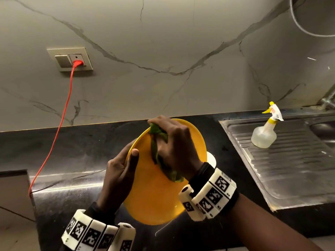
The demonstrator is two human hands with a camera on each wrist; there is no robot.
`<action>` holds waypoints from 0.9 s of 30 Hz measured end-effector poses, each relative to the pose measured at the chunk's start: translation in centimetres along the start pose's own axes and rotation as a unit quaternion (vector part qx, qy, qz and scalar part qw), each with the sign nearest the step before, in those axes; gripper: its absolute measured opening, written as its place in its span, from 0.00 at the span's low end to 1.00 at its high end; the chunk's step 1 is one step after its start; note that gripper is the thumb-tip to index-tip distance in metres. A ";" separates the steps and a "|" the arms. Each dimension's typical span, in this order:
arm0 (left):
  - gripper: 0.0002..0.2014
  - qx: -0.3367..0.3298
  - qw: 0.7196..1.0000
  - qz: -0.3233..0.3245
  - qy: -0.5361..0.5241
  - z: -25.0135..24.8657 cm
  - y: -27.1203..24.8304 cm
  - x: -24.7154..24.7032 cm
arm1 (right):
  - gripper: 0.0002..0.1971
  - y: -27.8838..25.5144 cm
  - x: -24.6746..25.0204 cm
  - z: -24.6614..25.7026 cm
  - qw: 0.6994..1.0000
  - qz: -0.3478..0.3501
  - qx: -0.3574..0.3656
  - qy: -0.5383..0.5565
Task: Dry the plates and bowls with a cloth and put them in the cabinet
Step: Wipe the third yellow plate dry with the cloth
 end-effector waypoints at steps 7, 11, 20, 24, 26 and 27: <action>0.27 -0.052 0.995 0.013 0.082 -0.5 0.4 0.0 | 0.20 -2.4 -1.6 1.2 0.994 0.093 0.061 0.006; 0.24 -0.065 0.993 -0.015 0.093 -0.8 0.1 0.5 | 0.21 0.4 0.4 -1.5 0.999 0.005 -0.030 0.043; 0.31 -0.074 0.990 0.048 0.109 -1.0 0.7 -0.6 | 0.15 -1.3 -0.3 0.0 0.996 0.064 0.064 -0.016; 0.32 -0.099 0.987 0.036 0.118 -0.3 0.6 -1.0 | 0.18 -2.5 -1.5 0.1 0.993 0.093 0.067 -0.002; 0.29 -0.103 0.987 0.035 0.120 -0.1 0.2 -0.7 | 0.19 -2.0 -0.9 -0.6 0.996 0.077 0.038 0.019; 0.30 -0.099 0.988 0.031 0.117 -0.1 0.1 -0.6 | 0.20 -1.6 -0.5 -1.1 0.998 0.059 0.011 0.033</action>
Point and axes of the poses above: each hand's wrist, its own y-axis towards the middle knuckle, its own x-axis out of the back of the hand, z = x × y, the point moved 1 cm from there along y, towards the middle knuckle, and after that the axes turned 11 degrees about -x, right-handed, at the moved point
